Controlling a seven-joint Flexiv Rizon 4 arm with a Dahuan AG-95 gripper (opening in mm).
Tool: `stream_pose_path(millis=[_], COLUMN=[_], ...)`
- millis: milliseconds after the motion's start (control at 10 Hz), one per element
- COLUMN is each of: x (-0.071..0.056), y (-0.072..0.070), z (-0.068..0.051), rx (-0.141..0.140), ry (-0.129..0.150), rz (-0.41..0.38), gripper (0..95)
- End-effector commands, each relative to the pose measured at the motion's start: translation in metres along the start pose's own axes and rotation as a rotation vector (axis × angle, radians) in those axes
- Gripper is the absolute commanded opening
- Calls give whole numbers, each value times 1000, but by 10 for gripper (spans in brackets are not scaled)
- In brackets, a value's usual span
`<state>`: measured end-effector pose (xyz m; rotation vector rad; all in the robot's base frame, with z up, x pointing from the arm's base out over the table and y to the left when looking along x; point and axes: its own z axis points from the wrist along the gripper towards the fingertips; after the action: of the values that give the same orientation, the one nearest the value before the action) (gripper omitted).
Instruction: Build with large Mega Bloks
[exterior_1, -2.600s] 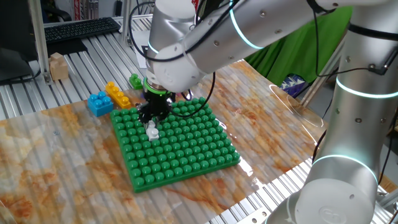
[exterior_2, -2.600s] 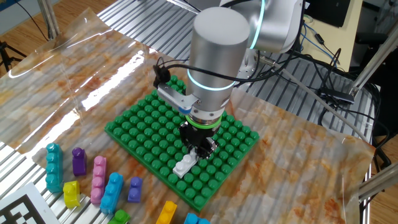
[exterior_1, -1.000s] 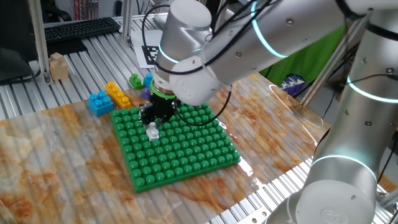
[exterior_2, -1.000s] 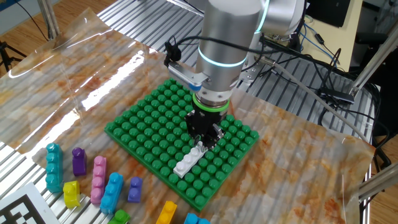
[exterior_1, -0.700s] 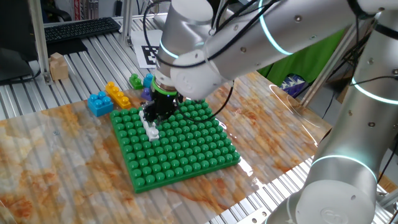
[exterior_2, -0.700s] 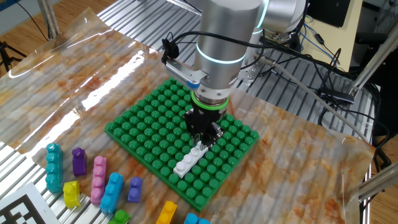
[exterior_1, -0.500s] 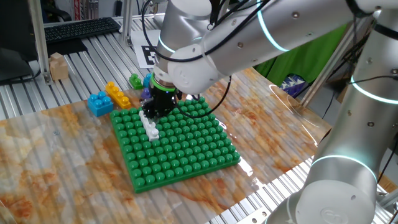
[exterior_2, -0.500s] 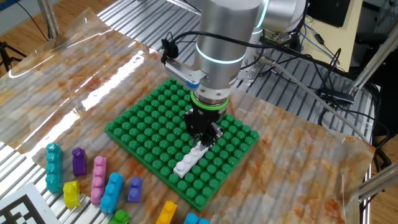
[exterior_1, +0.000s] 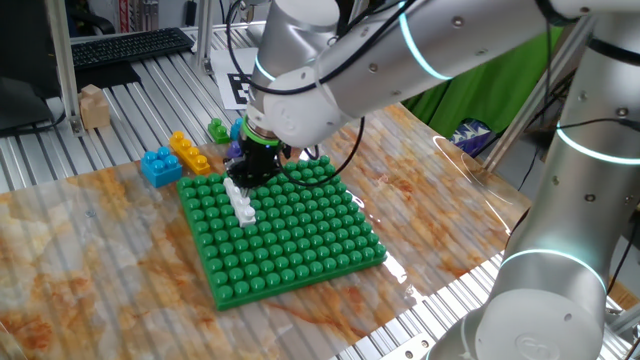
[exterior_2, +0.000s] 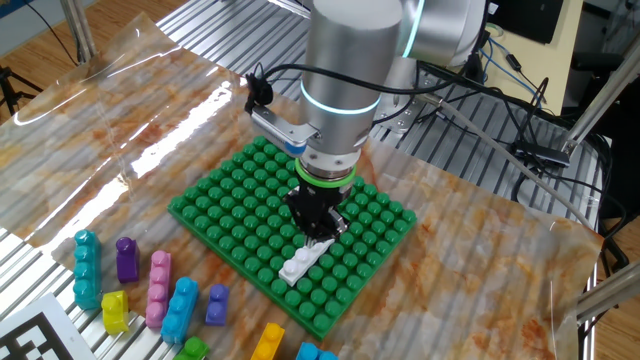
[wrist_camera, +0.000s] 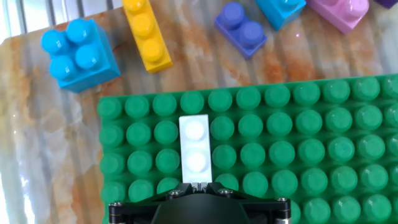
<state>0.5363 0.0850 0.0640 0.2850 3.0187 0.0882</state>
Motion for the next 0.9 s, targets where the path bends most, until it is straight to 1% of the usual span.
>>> stream_pose_path(millis=[100, 400, 500, 600, 700, 800, 900], x=[-1, -3, -5, -10, -11, -12, -12], y=[-1, -1, -1, 1, 1, 1, 1], z=[0, 2, 1, -3, -3, -3, -3], rx=[-1, -6, -7, -11, -11, -11, -17], ry=[2, 3, 3, 6, 5, 11, 13], rz=[-2, -5, -4, -5, -4, -5, -4], gripper=[0, 0, 0, 0, 0, 0, 0])
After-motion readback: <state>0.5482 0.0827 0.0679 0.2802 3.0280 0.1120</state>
